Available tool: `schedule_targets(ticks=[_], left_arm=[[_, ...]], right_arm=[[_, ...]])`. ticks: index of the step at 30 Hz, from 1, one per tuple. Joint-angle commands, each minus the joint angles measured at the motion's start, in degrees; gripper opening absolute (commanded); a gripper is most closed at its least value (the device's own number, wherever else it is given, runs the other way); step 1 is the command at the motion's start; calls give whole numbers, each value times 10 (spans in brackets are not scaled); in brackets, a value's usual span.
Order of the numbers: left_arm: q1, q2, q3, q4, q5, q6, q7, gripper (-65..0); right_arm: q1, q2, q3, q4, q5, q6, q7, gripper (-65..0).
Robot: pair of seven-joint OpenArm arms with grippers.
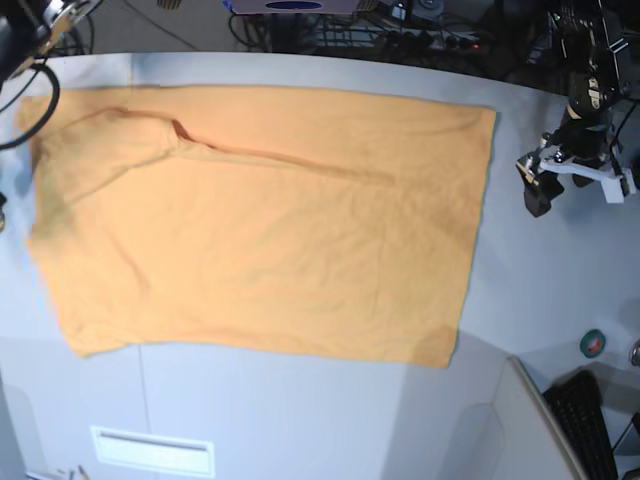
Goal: Layout the t-shirt on the table in an organized manner, then fold the t-shirt properly
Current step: 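Grasp the sleeve side of the shirt with the right gripper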
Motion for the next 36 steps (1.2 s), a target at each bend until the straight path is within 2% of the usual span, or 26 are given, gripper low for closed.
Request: schedule_targets(ticks=[1, 4, 8, 10, 13, 16, 31, 33, 36], left_arm=[[-9, -12, 0, 9, -3, 1, -7, -49], [-18, -12, 5, 9, -3, 1, 3, -49], [-19, -12, 3, 9, -3, 1, 3, -49], [-19, -13, 3, 9, -3, 1, 3, -49], [-19, -13, 3, 8, -3, 1, 3, -49], [-18, -13, 3, 8, -3, 1, 3, -49], [-17, -13, 3, 8, -3, 1, 3, -49], [-17, -13, 3, 8, -3, 1, 3, -49], [-18, -13, 3, 0, -3, 1, 3, -49]], right_arm=[[36, 24, -15, -40, 6, 0, 32, -297], [110, 69, -70, -195, 6, -2, 135, -297], [190, 117, -188, -409, 6, -2, 314, -297], [219, 129, -242, -493, 6, -2, 389, -297], [233, 133, -292, -563, 7, -16, 465, -297], [218, 130, -316, -563, 7, -61, 482, -296], [200, 97, -323, -563, 7, -64, 480, -305], [200, 97, -323, -563, 7, -66, 482, -360], [200, 97, -323, -563, 7, -67, 483, -533]])
